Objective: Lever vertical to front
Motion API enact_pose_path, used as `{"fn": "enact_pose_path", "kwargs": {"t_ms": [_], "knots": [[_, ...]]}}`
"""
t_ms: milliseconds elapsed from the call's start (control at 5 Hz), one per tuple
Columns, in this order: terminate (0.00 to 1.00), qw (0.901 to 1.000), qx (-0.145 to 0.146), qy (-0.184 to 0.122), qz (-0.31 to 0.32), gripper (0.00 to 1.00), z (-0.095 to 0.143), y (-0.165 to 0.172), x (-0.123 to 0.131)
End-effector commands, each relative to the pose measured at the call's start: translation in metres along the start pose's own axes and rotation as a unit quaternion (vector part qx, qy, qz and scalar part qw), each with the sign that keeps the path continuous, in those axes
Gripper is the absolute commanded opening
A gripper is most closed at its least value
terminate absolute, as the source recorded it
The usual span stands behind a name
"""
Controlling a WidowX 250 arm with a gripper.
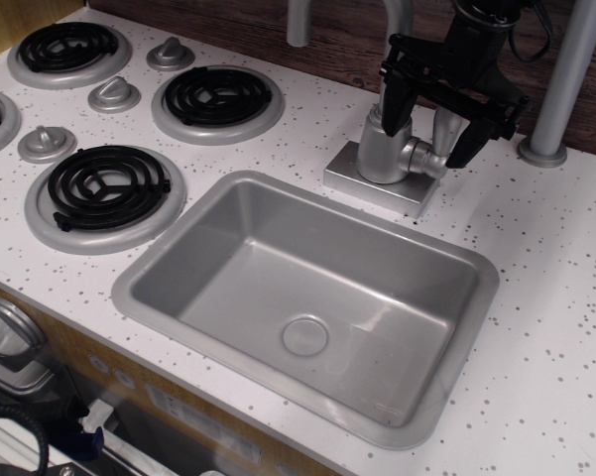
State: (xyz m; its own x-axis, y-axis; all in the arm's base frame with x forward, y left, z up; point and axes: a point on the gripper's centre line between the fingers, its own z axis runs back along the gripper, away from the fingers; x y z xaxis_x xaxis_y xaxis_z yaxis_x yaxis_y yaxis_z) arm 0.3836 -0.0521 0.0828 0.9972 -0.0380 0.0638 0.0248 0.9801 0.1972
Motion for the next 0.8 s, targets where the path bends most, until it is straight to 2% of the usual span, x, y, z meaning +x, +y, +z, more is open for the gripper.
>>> {"fn": "enact_pose_path", "kwargs": {"t_ms": [0,200,600], "knots": [[0.0,1.0,0.0,0.0,0.0,1.0,0.0,0.0,0.0],[0.0,0.9993,-0.005,-0.035,0.009,1.0,0.002,-0.001,0.009],[0.0,0.9935,0.016,-0.109,0.027,1.0,0.012,0.0,0.027]]}}
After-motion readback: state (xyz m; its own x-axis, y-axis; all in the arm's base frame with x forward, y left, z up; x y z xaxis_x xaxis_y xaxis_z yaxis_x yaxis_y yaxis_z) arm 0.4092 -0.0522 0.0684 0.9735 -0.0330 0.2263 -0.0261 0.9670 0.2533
